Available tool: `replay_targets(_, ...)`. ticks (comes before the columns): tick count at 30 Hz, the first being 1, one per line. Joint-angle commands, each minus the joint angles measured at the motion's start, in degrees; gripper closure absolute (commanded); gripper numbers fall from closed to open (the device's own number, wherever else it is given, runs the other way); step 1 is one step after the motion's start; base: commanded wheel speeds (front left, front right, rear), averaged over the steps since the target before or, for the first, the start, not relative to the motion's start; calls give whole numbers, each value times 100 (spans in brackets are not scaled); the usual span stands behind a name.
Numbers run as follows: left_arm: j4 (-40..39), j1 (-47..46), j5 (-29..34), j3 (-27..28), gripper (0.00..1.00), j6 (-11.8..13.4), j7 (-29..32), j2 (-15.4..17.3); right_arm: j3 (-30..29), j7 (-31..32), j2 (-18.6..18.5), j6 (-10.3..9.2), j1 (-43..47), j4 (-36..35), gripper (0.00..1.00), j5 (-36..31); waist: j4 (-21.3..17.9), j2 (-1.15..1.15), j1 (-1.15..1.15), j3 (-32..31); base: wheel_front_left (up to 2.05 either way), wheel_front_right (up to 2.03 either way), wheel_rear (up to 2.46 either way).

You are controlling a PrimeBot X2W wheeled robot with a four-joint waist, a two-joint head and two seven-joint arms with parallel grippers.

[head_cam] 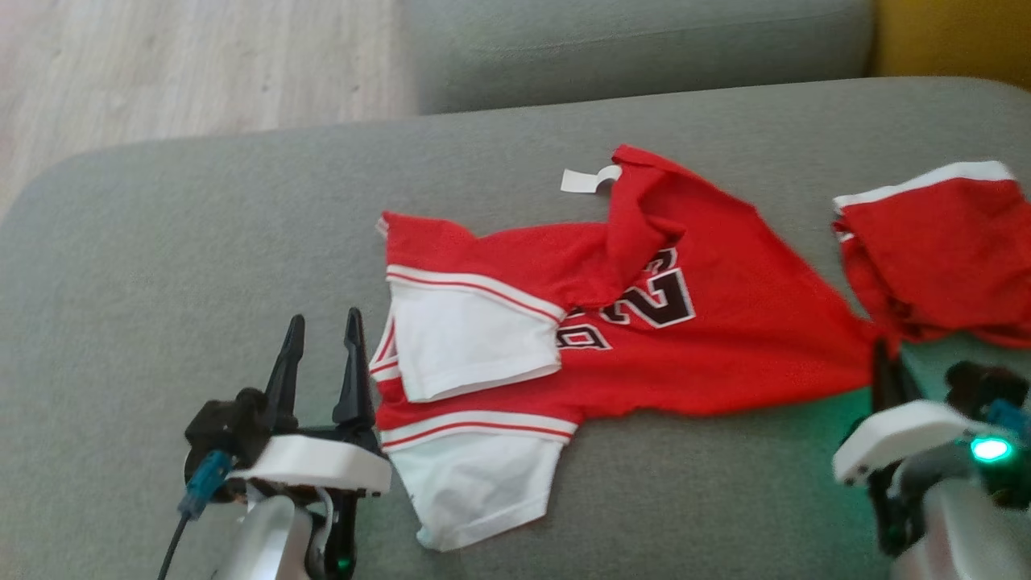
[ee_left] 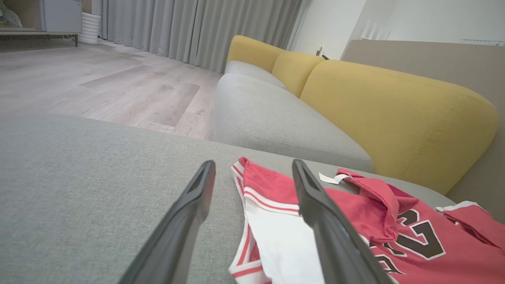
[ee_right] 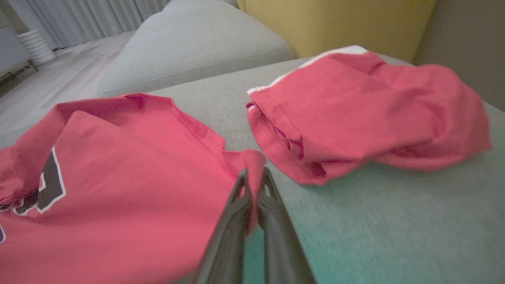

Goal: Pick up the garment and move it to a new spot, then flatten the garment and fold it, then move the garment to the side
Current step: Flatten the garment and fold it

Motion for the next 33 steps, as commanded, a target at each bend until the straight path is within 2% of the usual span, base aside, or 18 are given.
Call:
replay_targets(1, -151, -99, 50, 240, 0, -5, -54, 37, 452, 109, 11, -4, 83, -483, 78, 300, -178, 0, 1, -125, 0, 0, 0)
replay_targets(2, -149, -97, 59, 253, 0, -8, -54, 37, 598, 139, 11, -4, 197, -664, 0, 448, -210, 0, 1, -135, 0, 0, 0)
replay_targets(5, -162, -128, 73, 254, 0, -22, -54, 37, 990, 36, 11, -4, 422, -1288, 0, 533, -279, 0, 1, -120, 0, 0, 0)
replay_targets(8, -191, -170, 98, 228, 0, -41, -55, 37, 1483, -382, 12, -4, 499, -1953, 0, 733, -345, 0, 1, -71, 0, 0, 0)
replay_targets(12, -213, -216, 139, 197, 0, -64, -55, 36, 1937, -691, 12, -4, 591, -2480, 0, 845, -390, 0, 1, 5, 0, 0, 0)
replay_targets(18, -225, -370, 300, -17, 0, -134, -55, 37, 1964, -857, 12, -4, 900, -2803, 0, 866, -402, 0, 1, 215, 0, 0, 0)
replay_targets(25, -19, -729, 995, -963, 0, -308, 96, 268, 1857, -868, 12, -4, 907, -2980, 0, 1024, -418, 0, 1, 469, 0, 0, 0)
replay_targets(33, 292, -1032, 1294, -2027, 0, -385, 513, 482, 1847, -869, 12, -4, 793, -2956, 0, 1202, -504, 0, 1, 615, 0, 0, 0)
